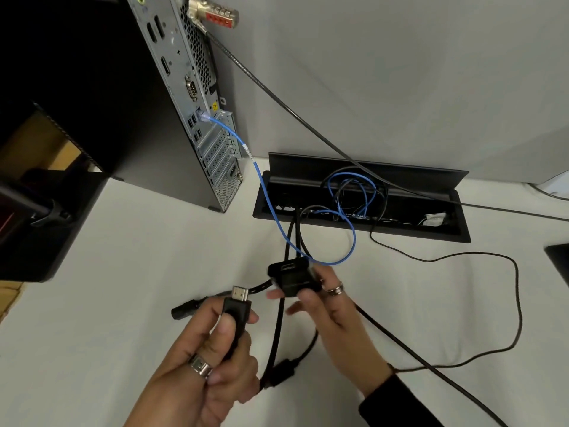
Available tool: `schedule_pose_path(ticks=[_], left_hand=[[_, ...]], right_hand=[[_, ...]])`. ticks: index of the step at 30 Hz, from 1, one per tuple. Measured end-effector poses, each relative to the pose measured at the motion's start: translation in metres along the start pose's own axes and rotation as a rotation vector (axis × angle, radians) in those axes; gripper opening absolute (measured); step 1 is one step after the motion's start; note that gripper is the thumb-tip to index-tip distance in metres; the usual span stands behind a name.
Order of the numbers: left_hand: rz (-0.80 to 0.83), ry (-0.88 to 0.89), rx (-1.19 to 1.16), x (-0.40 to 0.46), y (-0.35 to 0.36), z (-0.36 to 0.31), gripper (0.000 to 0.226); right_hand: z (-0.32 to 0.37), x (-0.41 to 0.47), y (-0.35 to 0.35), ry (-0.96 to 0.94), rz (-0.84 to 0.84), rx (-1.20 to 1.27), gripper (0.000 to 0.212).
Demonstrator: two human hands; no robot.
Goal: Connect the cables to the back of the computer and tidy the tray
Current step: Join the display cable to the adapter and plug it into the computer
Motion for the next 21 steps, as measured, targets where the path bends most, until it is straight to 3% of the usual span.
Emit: schedule_pose_path(ticks=[2, 5, 8, 9, 11, 14, 18, 19, 21], left_hand=[[0.136, 0.094, -0.159, 0.006, 0.003, -0.006, 0.020], [-0.125, 0.121, -0.151, 0.001, -0.020, -0.007, 0.031], [-0.093, 0.206, -0.038, 0.011, -0.014, -0.008, 0.032], [-0.159, 0.188, 0.018, 0.019, -0.024, 0.000, 0.046], [-0.351, 0.103, 0.299, 0.032, -0.062, 0.008, 0.065], [-0.331, -0.028, 0.748, 0.048, -0.084, 0.022, 0.077], [-0.210, 0.103, 1.604, 0.051, -0.056, 0.031, 0.058], [-0.216, 0.171, 1.723, 0.056, -0.056, 0.032, 0.041], [-0.266, 0.199, 1.654, 0.057, -0.057, 0.024, 0.019]], right_hand=[[-0.006, 0.002, 0.010, -0.015, 0.018, -0.102, 0.023], [-0.006, 0.000, 0.017, -0.079, -0.010, -0.191, 0.024], [-0.008, -0.005, 0.009, -0.117, -0.127, -0.147, 0.027], [-0.010, -0.008, 0.003, -0.110, -0.176, -0.107, 0.026], [-0.012, -0.011, -0.009, -0.079, -0.249, -0.030, 0.022], [-0.012, -0.014, -0.020, -0.053, -0.332, 0.032, 0.026], [-0.020, -0.020, -0.027, -0.012, -0.426, 0.156, 0.019], [-0.024, -0.024, -0.030, 0.006, -0.450, 0.192, 0.022], [-0.030, -0.031, -0.036, 0.026, -0.496, 0.282, 0.041]])
Point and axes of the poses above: each hand's wrist, its own x-axis towards the middle knuckle, its own y-axis out of the palm, z = x × y, the point moved 8 cm from there along x, towards the middle knuckle, and after that the axes turned 15 degrees about x, right-handed, at the moved point
